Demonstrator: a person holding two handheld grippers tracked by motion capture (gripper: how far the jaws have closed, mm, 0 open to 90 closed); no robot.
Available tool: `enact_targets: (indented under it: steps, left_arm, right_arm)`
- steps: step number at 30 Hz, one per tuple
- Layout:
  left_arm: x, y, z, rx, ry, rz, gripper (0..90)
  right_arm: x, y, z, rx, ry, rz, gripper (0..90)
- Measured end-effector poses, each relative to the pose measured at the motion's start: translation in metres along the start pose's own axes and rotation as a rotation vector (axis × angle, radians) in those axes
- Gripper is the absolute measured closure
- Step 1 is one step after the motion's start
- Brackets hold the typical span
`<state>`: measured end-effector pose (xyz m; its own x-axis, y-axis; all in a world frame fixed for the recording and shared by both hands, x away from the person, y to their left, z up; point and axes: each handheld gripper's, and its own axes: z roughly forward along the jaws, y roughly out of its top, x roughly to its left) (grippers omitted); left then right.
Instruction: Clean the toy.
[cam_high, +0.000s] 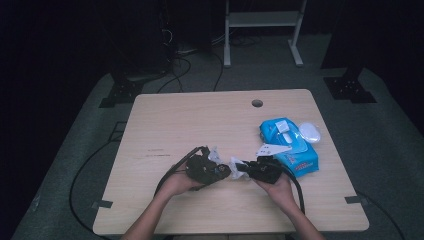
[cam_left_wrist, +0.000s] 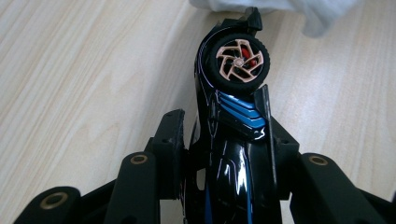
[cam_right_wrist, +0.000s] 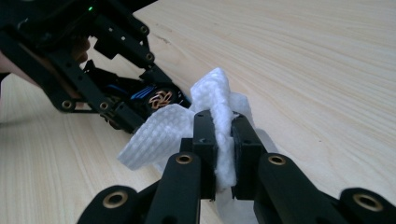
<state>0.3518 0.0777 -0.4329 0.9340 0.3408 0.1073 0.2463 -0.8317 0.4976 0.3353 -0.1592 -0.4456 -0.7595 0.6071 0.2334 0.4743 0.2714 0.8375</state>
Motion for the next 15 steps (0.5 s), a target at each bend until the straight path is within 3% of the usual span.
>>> enact_targets:
  steps: [5,10,15]
  left_arm:
    - [-0.007,-0.003,-0.007,-0.084,0.002,0.02,57.8]
    - [-0.016,-0.004,-0.013,-0.149,0.024,0.049,57.8]
    - [-0.019,-0.006,-0.018,-0.237,0.014,0.043,57.9]
  right_arm:
    - [-0.003,0.004,-0.008,-0.036,0.021,0.024,82.2]
    - [0.004,0.013,-0.02,-0.1,0.113,0.051,82.2]
    - [0.019,0.022,-0.024,-0.119,0.156,0.011,82.2]
